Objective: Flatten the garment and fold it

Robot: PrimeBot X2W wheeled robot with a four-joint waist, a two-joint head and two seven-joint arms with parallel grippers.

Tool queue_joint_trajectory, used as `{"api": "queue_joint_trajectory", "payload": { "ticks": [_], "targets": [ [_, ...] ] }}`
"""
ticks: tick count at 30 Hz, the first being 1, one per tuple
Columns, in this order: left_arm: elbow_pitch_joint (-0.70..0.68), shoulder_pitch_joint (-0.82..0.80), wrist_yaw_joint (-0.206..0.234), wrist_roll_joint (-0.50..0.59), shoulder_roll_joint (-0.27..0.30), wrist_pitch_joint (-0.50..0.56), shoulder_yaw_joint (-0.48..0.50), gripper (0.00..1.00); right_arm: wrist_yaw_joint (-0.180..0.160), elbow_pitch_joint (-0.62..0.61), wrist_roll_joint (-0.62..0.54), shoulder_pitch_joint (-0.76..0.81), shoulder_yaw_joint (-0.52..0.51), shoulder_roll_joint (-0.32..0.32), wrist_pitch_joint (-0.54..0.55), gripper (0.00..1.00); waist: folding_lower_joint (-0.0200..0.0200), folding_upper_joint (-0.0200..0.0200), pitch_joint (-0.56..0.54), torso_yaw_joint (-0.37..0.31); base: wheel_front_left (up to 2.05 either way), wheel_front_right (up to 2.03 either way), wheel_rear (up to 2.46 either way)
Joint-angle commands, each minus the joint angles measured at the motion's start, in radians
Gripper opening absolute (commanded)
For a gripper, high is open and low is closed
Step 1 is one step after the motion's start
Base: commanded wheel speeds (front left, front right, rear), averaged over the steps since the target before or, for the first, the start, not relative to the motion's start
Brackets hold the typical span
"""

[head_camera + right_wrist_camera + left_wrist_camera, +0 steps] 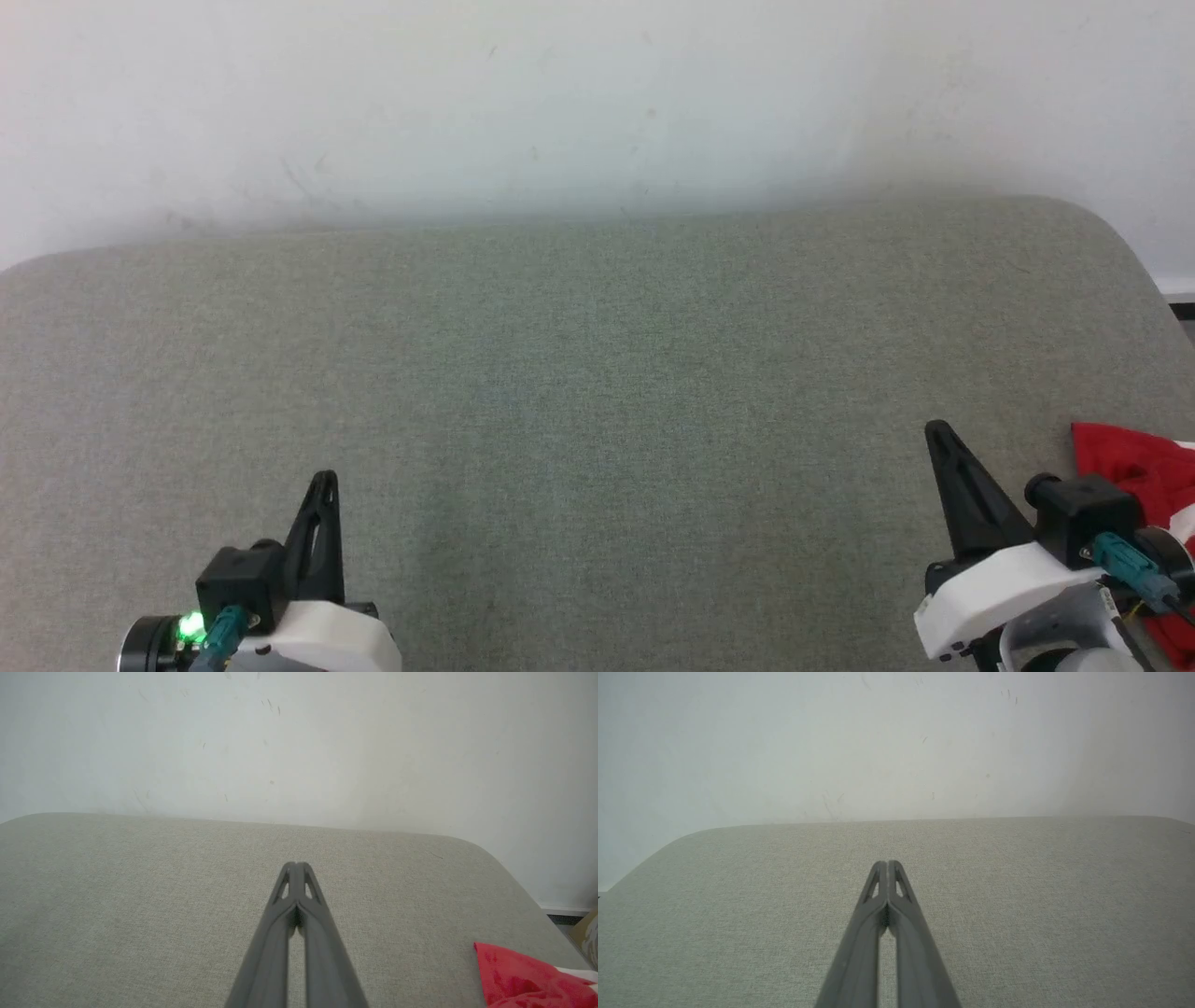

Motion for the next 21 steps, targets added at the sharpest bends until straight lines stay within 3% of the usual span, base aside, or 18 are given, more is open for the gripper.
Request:
{"api": "queue_joint_trajectory", "payload": {
  "ticks": [1,21],
  "targets": [
    [-0.004,-0.022,-0.011,0.011,-0.005,0.006,0.004,0.0,0.0,0.003,-0.012,-0.014,0.0,0.004,0.0,0.0,0.0,0.0,0.0,0.0,0.0,0.0,0.0],
    [-0.007,-0.046,-0.025,0.043,-0.027,0.046,0.008,0.0,-0.001,0.013,-0.037,-0.028,-0.001,0.006,0.004,0.0,0.0,0.0,-0.006,0.006,0.0,0.0,0.0]
  ]
}}
